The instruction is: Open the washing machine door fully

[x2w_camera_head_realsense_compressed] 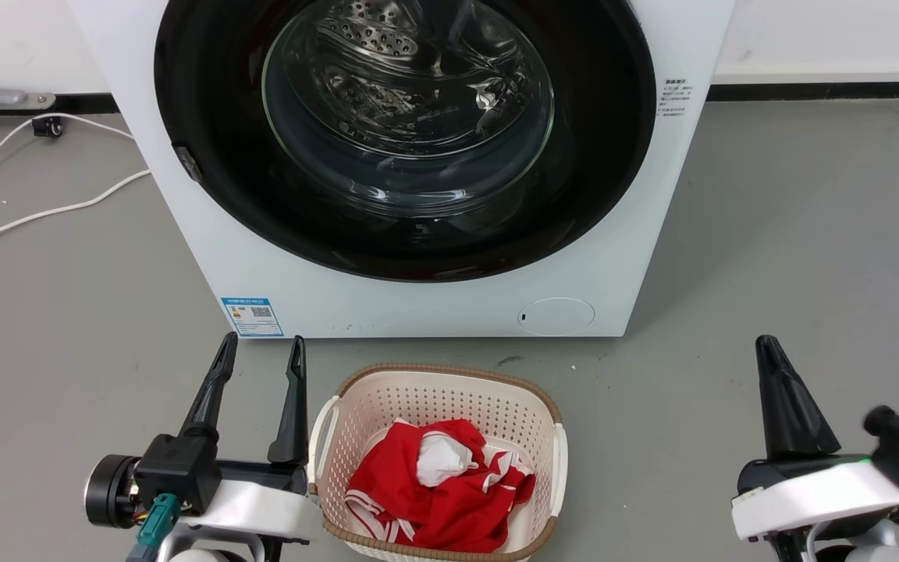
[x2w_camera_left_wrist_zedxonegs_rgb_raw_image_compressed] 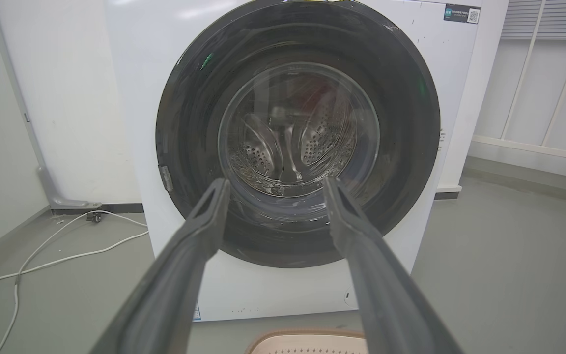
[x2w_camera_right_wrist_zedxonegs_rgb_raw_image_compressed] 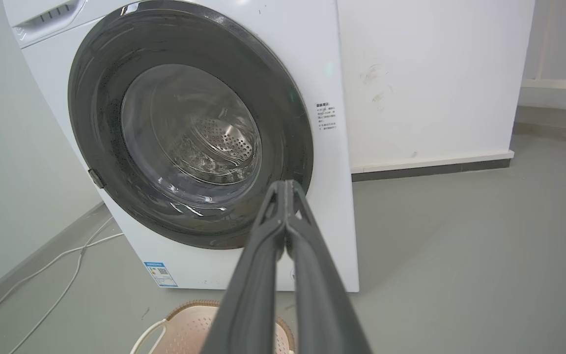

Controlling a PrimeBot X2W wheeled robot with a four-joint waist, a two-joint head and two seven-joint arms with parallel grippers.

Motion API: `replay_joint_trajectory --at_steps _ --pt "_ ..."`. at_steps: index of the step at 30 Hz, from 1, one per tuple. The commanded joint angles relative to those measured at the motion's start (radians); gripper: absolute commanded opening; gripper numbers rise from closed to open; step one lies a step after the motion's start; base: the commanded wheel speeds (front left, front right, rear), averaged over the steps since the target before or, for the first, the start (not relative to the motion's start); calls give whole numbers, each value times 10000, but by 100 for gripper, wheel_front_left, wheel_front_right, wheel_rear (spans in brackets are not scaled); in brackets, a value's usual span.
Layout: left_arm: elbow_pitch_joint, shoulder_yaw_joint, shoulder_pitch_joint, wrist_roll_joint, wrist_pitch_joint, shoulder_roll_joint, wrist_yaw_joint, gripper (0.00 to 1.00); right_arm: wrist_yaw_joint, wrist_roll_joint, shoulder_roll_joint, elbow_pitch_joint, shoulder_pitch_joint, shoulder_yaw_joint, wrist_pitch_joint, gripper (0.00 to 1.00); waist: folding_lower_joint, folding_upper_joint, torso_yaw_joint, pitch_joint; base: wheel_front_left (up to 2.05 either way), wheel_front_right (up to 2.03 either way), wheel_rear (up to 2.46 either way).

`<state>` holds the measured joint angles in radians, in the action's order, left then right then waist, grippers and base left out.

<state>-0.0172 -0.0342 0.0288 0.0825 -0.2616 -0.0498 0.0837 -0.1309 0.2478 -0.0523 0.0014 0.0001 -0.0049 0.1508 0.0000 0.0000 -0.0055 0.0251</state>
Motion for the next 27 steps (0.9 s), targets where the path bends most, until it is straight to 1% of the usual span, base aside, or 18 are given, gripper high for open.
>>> replay_joint_trajectory --at_steps 1,2,6,9,12,15,16,20,22,25,27 --pt "28 -3 60 36 -49 -11 -31 100 3 255 38 34 -5 18 86 0 0 0 1 3 0 0 0" --pt "35 -4 65 41 -49 -12 -39 100 3 952 38 122 -30 48 172 0 0 0 2 7 0 0 0" --pt "58 1 83 97 -49 -11 -63 100 3 3067 35 390 -252 142 578 0 0 0 8 28 0 0 0" --pt "71 22 97 164 -49 -12 -114 100 3 5415 35 537 -377 217 874 0 0 0 5 53 0 0 0" --pt "103 35 135 208 -46 -11 -144 100 3 8834 35 623 -653 306 1053 0 0 0 -6 119 0 0 0" --pt "159 69 195 252 -39 -10 -157 100 2 11768 33 653 -1137 242 1107 0 0 0 -49 251 0 0 0" --pt "217 115 263 261 -39 -10 -154 100 2 13661 30 800 -1754 44 1128 0 0 0 -107 429 0 0 0" --pt "285 167 442 241 -39 -12 -87 100 2 15006 -66 1404 -2860 -233 896 0 0 0 -135 686 0 0 0" --pt "285 167 506 236 -39 -10 -66 100 2 15508 -349 1936 -3526 -357 656 0 0 0 -119 802 0 0 0" --pt "314 165 649 282 -39 -12 -34 100 2 16024 -803 2819 -4547 -216 276 0 0 0 -62 973 0 0 0" --pt "342 170 739 294 -39 -12 -5 100 2 16179 -1246 3480 -5317 -44 39 0 0 0 -18 1113 0 0 0"
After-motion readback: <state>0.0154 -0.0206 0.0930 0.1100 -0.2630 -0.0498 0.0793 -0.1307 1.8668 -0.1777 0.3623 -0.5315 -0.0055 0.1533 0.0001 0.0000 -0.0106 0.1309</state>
